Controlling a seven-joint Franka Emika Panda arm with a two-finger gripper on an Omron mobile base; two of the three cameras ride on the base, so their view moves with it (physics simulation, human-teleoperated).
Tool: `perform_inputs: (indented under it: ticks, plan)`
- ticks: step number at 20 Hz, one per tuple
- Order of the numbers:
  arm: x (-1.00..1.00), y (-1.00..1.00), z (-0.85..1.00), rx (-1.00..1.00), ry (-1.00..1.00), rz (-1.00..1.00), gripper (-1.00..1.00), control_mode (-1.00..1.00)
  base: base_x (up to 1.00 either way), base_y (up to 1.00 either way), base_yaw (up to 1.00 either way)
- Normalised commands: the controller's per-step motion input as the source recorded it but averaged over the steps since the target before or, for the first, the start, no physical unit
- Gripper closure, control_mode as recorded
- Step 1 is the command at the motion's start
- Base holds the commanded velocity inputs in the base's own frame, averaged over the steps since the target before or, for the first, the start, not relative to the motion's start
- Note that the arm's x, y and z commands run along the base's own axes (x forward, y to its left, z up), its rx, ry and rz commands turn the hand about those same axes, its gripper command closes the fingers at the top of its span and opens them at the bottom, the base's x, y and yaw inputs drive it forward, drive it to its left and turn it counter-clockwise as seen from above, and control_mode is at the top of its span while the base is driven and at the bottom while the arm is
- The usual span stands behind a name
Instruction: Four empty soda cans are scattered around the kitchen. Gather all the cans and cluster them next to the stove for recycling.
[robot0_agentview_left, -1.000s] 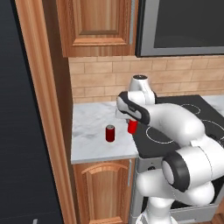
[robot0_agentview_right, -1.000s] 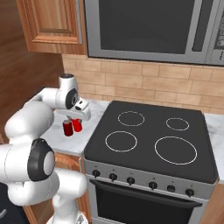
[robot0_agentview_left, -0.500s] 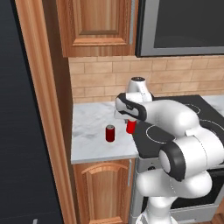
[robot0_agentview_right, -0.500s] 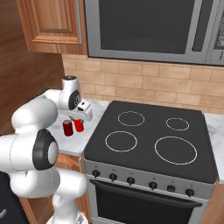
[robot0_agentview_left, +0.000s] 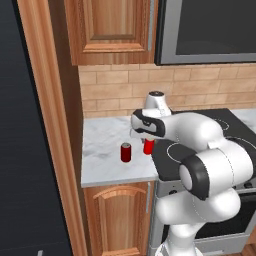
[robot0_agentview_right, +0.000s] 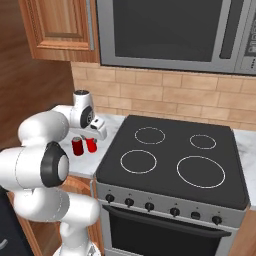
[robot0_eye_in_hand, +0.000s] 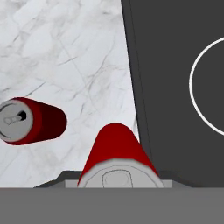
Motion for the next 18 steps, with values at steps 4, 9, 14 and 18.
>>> perform_inputs:
  ticks: [4,9,14,18]
  plan:
    - [0.12,0.0,-0.15,0.0,-0.01,0.0,1.0,-1.0,0.0,0.0,0.0]
    - [0.14,0.0,-0.13,0.0,0.0,0.0,1.0,-1.0,0.0,0.0,0.0]
    - [0.1,0.0,-0.13,0.0,0.0,0.0,1.0,-1.0,0.0,0.0,0.0]
    - [0.08,0.0,-0.13,0.0,0.0,0.0,1.0,-1.0,0.0,0.0,0.0]
